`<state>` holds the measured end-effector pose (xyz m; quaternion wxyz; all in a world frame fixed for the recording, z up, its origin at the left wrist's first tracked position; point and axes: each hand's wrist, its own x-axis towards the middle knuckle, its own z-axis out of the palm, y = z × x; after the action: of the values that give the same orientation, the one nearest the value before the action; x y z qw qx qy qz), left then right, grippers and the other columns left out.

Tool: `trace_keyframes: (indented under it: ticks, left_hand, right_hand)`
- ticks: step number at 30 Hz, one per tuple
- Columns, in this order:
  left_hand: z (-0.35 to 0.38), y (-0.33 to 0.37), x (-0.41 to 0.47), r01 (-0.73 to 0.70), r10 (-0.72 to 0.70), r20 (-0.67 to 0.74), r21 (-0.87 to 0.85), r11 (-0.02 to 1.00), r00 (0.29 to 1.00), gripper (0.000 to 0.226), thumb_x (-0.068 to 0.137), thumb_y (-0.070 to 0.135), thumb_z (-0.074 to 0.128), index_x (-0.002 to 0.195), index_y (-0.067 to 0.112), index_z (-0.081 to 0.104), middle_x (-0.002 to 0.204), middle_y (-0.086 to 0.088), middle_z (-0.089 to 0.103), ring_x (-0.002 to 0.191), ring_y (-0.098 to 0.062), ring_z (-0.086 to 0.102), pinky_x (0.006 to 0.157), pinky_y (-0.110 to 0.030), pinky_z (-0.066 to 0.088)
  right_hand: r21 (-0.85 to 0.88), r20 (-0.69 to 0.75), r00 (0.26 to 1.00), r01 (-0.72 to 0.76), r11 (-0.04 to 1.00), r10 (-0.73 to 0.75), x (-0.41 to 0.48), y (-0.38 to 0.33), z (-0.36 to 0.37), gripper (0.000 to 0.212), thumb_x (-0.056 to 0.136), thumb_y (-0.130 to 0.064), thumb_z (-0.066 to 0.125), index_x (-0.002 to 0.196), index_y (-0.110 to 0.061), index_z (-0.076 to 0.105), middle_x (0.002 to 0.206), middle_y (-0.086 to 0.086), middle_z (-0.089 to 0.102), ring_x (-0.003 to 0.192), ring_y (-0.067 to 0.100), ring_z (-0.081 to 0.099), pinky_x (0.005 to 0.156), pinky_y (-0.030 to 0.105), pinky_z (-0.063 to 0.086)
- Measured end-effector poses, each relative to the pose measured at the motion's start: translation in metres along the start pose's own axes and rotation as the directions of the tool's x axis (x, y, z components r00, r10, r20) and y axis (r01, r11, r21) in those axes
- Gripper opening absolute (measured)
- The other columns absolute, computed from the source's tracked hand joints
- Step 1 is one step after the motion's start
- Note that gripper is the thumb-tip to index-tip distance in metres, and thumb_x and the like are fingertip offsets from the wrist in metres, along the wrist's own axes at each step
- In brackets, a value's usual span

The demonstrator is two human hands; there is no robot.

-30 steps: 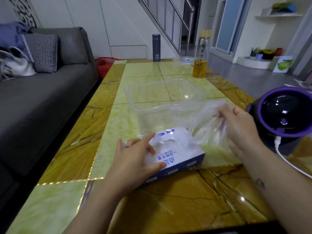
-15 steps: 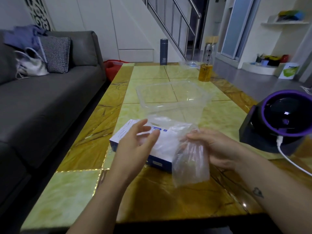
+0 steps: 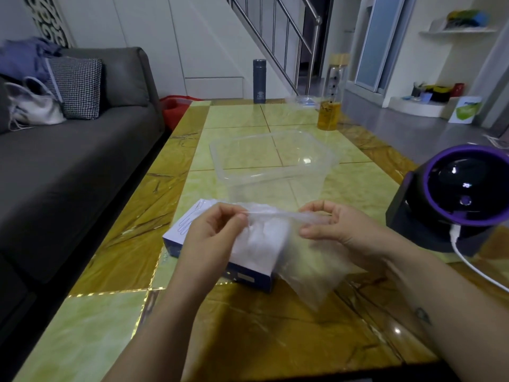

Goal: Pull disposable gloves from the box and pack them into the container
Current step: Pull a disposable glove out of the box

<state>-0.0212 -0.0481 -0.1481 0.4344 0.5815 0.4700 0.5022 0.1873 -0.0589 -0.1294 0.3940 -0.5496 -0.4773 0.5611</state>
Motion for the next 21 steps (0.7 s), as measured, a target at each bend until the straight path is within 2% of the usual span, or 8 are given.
trace_keyframes:
  ticks: [4,8,10,13,16,18,19,21]
  left_hand:
    - [-0.001,-0.002,0.003,-0.005,0.005,-0.088,0.003,1.0,0.996,0.013,0.092,0.015,0.057,0.082,0.02,0.064,0.083,0.009,0.063,0.082,-0.007,0.058,0.076,-0.022,0.044]
    - [0.001,-0.003,0.001,0.051,-0.068,-0.138,-0.124,0.991,0.988,0.013,0.093,0.018,0.057,0.082,0.021,0.063,0.088,0.006,0.066,0.086,-0.01,0.059,0.077,-0.025,0.045]
    - [0.0,-0.002,0.001,0.087,-0.124,-0.139,-0.244,0.966,0.982,0.015,0.093,0.017,0.056,0.081,0.02,0.064,0.088,-0.001,0.068,0.084,-0.015,0.062,0.077,-0.031,0.049]
    - [-0.007,-0.005,0.003,0.134,-0.189,-0.146,-0.323,0.937,0.971,0.016,0.093,0.012,0.055,0.081,0.019,0.063,0.089,-0.005,0.067,0.08,-0.013,0.066,0.07,-0.021,0.051]
    - [-0.02,-0.012,0.007,0.149,-0.197,-0.274,-0.187,0.971,0.941,0.011,0.093,0.017,0.057,0.097,0.027,0.059,0.113,-0.003,0.058,0.098,-0.016,0.06,0.084,-0.032,0.05]
    - [-0.027,-0.006,0.005,0.064,-0.04,-0.418,0.045,0.997,0.908,0.019,0.093,0.026,0.057,0.111,0.032,0.054,0.126,0.003,0.047,0.109,-0.011,0.051,0.086,-0.034,0.046]
    - [-0.03,0.001,0.001,-0.022,0.074,-0.431,0.123,0.992,0.899,0.025,0.092,0.03,0.057,0.116,0.033,0.052,0.128,0.006,0.045,0.113,-0.007,0.048,0.087,-0.03,0.045]
    - [-0.029,0.018,-0.006,-0.162,0.201,-0.29,0.154,0.975,0.936,0.034,0.09,0.044,0.057,0.122,0.035,0.051,0.126,0.016,0.05,0.115,0.004,0.048,0.086,-0.016,0.041]
  right_hand:
    - [0.177,-0.224,0.973,-0.02,0.984,0.06,0.008,0.003,-0.014,0.054,0.064,-0.016,0.077,0.115,-0.013,0.058,0.107,0.012,0.068,0.097,0.026,0.066,0.077,0.035,0.055]
    - [0.3,-0.05,0.986,-0.134,0.944,0.156,-0.002,0.006,-0.002,0.042,0.064,-0.032,0.075,0.101,-0.017,0.062,0.1,0.012,0.072,0.093,0.026,0.068,0.076,0.036,0.055]
    - [0.37,-0.108,0.986,-0.081,0.926,0.129,-0.001,0.01,0.003,0.031,0.067,-0.024,0.074,0.094,-0.012,0.064,0.081,0.008,0.074,0.08,0.021,0.07,0.074,0.033,0.057]
    - [0.462,-0.288,0.958,0.122,0.879,0.019,-0.001,0.006,0.003,0.01,0.077,-0.012,0.067,0.086,-0.011,0.062,0.061,0.0,0.066,0.058,0.01,0.064,0.063,0.026,0.058]
    - [0.255,-0.27,0.955,0.191,0.948,-0.12,-0.006,0.0,0.002,0.005,0.084,-0.013,0.063,0.089,-0.014,0.062,0.061,0.0,0.057,0.052,0.008,0.053,0.055,0.022,0.05]
    - [0.062,-0.159,0.971,0.189,0.98,-0.177,-0.012,-0.003,0.007,0.008,0.085,-0.014,0.063,0.093,-0.014,0.063,0.059,-0.001,0.054,0.049,0.008,0.048,0.055,0.023,0.047]
    - [-0.008,-0.108,0.974,0.198,0.98,-0.197,-0.015,-0.005,0.012,0.011,0.085,-0.014,0.064,0.095,-0.012,0.063,0.058,-0.002,0.054,0.047,0.009,0.046,0.054,0.023,0.046]
    - [-0.117,-0.045,0.965,0.252,0.961,-0.259,-0.02,-0.009,0.023,0.012,0.084,-0.014,0.065,0.095,-0.01,0.064,0.059,0.0,0.054,0.046,0.008,0.045,0.048,0.018,0.043]
